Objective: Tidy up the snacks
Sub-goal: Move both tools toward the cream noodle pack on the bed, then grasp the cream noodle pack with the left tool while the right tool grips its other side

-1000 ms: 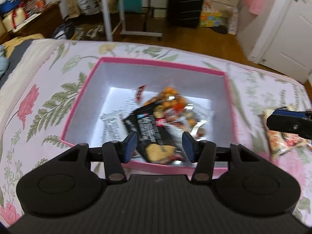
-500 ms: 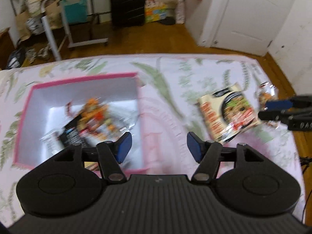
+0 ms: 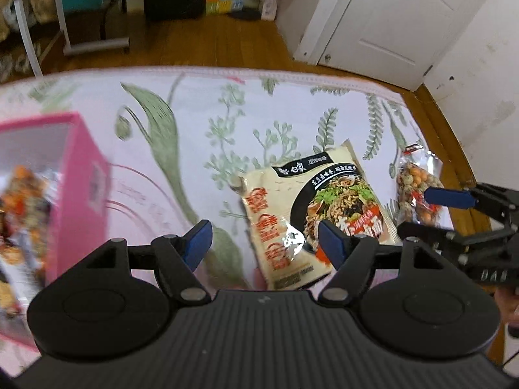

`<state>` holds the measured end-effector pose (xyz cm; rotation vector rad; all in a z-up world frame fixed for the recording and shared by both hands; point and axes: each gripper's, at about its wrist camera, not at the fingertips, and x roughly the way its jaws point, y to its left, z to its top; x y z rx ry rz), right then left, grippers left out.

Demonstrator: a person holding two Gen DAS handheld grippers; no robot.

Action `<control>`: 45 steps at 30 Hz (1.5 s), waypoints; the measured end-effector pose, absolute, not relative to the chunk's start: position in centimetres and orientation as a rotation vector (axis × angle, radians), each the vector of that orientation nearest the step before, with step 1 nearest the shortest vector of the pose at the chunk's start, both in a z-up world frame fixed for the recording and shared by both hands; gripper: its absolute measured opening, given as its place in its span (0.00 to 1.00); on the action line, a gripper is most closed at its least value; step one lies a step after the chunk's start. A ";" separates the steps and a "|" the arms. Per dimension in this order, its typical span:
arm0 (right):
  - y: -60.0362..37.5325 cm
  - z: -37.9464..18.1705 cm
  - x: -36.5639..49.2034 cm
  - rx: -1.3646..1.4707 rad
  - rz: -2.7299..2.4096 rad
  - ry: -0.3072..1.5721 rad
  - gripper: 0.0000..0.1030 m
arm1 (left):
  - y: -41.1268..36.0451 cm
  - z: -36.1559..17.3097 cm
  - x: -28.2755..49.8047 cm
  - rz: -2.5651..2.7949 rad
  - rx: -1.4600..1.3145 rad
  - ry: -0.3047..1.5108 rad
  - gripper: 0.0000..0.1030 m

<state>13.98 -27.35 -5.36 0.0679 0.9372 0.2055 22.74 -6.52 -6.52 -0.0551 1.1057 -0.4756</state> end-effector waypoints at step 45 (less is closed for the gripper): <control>-18.5 -8.2 5.8 0.126 0.357 0.948 0.93 | -5.1 -8.9 12.1 -0.561 0.035 1.273 0.67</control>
